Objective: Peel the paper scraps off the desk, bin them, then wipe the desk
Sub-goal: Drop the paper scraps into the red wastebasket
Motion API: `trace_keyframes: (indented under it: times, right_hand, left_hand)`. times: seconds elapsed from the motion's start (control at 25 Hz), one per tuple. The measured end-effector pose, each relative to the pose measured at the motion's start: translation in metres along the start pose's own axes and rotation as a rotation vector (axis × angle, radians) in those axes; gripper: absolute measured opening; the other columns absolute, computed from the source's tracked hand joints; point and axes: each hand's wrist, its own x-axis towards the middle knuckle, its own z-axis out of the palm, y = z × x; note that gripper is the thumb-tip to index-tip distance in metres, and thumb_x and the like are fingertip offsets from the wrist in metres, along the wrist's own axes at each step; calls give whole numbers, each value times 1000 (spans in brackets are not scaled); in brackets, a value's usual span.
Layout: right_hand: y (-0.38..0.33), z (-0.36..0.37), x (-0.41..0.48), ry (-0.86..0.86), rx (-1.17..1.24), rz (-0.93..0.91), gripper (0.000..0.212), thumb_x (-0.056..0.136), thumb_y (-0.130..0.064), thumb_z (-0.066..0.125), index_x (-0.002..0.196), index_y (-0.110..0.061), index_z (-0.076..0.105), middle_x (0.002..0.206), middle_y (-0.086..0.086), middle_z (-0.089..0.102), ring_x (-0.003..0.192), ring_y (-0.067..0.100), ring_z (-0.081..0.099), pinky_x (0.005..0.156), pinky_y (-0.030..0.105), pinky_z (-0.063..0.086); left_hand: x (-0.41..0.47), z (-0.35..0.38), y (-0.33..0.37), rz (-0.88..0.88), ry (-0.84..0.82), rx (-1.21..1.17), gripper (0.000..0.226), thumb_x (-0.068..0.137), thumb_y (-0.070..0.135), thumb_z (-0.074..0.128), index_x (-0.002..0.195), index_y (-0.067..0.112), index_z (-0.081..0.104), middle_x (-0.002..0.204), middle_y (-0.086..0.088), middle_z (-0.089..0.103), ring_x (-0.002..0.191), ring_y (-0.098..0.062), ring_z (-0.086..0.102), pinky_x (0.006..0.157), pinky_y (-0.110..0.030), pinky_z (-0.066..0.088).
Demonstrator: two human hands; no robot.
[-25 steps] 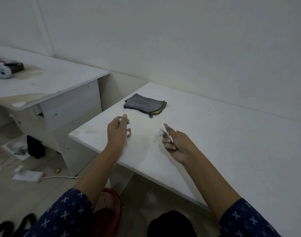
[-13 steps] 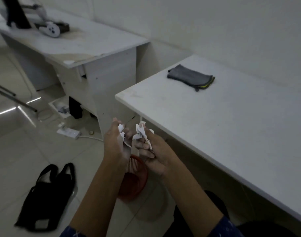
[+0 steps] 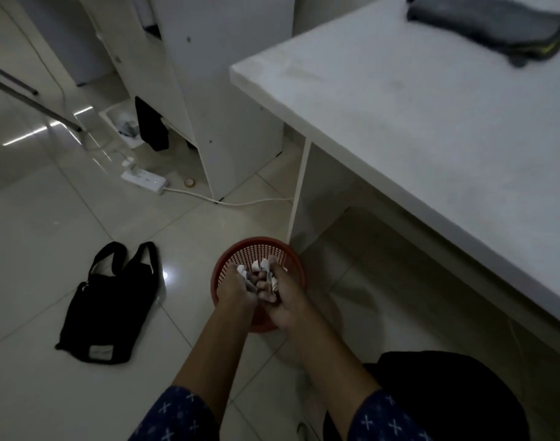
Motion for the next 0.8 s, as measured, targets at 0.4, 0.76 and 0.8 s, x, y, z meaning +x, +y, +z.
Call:
trace_keyframes:
  times: [0.4,0.76,0.8]
  right_hand:
    - [-7,-38,70,197,-193,78,23,95,-29,50,86,-10,58,57,2,61,44,8,53,34,17,35]
    - [-21,-44,106,317,-158,165,43,90,-15,58,131,-14,44,129,7,48,119,27,50,95,39,50]
    - [-22,-39,104,320,-150,182,40,92,-22,56,129,-15,44,125,4,48,117,27,50,105,43,42]
  left_hand:
    - [50,18,-13,-8,102,242,43,100,23,28,138,2,35,141,-18,43,104,-24,49,67,-22,51]
    - [74,9,-5,-4,76,265,38,96,12,41,133,3,40,138,-18,45,124,-32,47,89,-35,47]
    - [77,9,-5,-9,74,257,38,94,11,45,131,3,42,134,-19,48,119,-30,50,90,-36,48]
